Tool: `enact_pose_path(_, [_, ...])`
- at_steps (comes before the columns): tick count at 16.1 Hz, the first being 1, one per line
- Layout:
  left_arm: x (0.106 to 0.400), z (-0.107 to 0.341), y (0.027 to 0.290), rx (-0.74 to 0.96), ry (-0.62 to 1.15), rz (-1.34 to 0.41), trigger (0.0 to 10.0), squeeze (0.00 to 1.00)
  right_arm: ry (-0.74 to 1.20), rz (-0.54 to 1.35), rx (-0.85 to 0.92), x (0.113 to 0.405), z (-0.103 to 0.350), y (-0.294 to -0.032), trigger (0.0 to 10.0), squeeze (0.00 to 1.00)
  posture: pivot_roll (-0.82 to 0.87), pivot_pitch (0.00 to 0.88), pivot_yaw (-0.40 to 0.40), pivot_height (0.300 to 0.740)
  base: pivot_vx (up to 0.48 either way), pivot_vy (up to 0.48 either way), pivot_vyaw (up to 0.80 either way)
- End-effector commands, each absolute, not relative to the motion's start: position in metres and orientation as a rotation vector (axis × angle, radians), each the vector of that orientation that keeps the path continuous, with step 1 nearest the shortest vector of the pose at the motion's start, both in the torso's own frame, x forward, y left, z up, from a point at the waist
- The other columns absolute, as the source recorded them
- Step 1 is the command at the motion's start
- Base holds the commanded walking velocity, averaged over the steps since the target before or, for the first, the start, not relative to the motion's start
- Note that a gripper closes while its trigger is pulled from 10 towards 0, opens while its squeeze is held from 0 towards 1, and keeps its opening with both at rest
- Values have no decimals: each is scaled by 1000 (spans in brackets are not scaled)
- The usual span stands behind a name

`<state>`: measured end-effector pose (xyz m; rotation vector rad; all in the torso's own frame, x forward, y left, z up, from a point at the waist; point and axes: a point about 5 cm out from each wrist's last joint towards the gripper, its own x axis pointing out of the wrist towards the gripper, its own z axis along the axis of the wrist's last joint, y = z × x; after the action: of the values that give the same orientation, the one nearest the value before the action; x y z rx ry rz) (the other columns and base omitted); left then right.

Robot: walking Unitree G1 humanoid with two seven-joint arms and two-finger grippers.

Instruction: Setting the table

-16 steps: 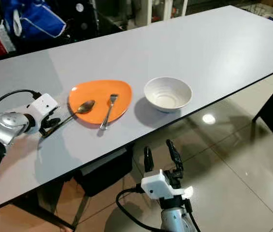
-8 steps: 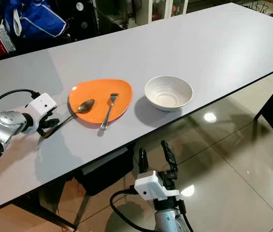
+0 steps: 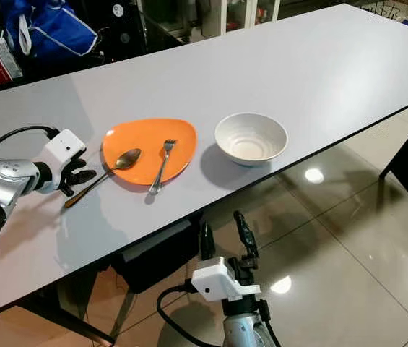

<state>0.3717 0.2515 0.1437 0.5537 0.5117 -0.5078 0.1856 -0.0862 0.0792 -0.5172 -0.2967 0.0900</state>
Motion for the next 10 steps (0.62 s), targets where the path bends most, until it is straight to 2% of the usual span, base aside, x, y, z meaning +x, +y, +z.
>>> enact_pose_path(1, [370, 142, 254, 567, 523, -510, 10000, 0, -295, 88, -521, 187, 79, -84, 10000, 0, -104, 42, 89, 740, 0, 0, 0])
enact_pose_path(10, [374, 131, 238, 575, 517, -468, 10000, 0, -289, 69, -529, 186, 81, -88, 10000, 0, -151, 59, 101, 740, 0, 0, 0])
